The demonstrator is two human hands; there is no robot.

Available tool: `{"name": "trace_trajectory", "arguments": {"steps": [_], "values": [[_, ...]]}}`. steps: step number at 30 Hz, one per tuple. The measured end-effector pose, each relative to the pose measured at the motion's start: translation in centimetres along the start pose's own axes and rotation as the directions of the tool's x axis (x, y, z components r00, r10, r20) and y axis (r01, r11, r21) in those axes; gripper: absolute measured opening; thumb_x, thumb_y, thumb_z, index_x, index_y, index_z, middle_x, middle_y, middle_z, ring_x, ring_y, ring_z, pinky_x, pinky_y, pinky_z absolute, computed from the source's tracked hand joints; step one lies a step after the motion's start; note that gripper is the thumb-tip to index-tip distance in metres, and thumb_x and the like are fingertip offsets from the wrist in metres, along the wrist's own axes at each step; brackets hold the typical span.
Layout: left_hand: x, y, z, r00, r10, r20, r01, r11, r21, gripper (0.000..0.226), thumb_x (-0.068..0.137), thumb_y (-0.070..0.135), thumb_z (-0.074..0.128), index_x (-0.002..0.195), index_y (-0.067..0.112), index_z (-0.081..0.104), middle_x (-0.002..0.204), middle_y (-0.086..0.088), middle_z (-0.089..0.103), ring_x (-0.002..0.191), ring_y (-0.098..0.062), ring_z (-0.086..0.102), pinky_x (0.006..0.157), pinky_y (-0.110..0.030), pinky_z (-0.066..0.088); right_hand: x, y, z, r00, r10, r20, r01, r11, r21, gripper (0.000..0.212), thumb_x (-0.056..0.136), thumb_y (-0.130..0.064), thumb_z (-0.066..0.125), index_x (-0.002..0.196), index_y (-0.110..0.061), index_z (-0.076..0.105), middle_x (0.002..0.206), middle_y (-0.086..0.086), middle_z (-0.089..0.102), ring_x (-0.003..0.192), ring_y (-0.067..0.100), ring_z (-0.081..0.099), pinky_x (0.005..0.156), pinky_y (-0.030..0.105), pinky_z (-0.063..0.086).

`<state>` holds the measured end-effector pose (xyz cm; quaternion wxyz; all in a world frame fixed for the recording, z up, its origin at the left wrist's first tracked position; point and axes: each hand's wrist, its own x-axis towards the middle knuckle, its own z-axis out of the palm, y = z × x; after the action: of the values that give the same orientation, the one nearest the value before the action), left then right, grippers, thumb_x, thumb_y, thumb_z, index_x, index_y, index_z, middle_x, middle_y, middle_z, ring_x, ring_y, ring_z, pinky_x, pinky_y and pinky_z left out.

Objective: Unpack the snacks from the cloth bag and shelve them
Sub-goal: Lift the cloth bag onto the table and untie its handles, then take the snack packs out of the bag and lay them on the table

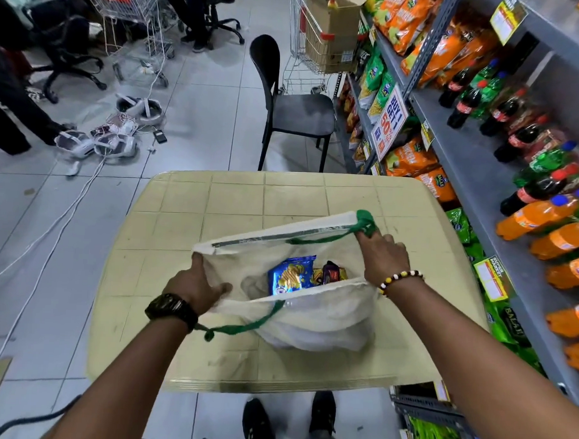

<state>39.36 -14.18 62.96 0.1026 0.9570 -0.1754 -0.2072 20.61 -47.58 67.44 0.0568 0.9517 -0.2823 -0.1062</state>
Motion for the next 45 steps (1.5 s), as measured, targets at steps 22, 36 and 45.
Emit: {"name": "trace_trajectory", "arguments": {"steps": [22,36,45], "values": [[-5.8,5.8,6.2,0.931,0.255,0.262,-0.015,0.742,-0.67,0.021,0.101,0.033,0.048,0.114,0.029,0.063,0.112,0.01,0.071,0.09,0.0,0.066,0.069,-0.015,0.048,-9.6,-7.4,4.2,0.953,0.041,0.3,-0.283,0.476,0.833,0.026,0.092,-0.032,0.059,0.114,-0.023,0.069,0.113,-0.005,0.072,0.099,0.009,0.064,0.088,0.027,0.051],[-8.1,7.3,5.3,0.864,0.223,0.451,0.389,0.27,-0.881,0.034,0.098,0.052,0.046,0.108,0.027,0.066,0.097,0.011,0.078,0.086,-0.002,0.073,0.063,-0.015,0.055,-10.8,-11.8,7.0,0.861,-0.081,0.503,-0.497,-0.348,0.795,0.054,0.09,-0.045,0.062,0.138,-0.022,0.052,0.116,-0.001,0.073,0.105,0.017,0.071,0.084,0.036,0.06],[-13.1,1.9,4.0,0.817,0.274,0.508,0.441,0.271,-0.856,0.046,0.088,0.068,0.04,0.105,0.042,0.074,0.105,0.02,0.075,0.097,0.001,0.07,0.066,-0.011,0.054,-18.4,-14.9,3.6,0.852,-0.24,0.465,-0.523,-0.334,0.785,0.041,0.095,-0.038,0.055,0.131,-0.018,0.059,0.123,0.006,0.07,0.115,0.023,0.066,0.097,0.043,0.054]]}}
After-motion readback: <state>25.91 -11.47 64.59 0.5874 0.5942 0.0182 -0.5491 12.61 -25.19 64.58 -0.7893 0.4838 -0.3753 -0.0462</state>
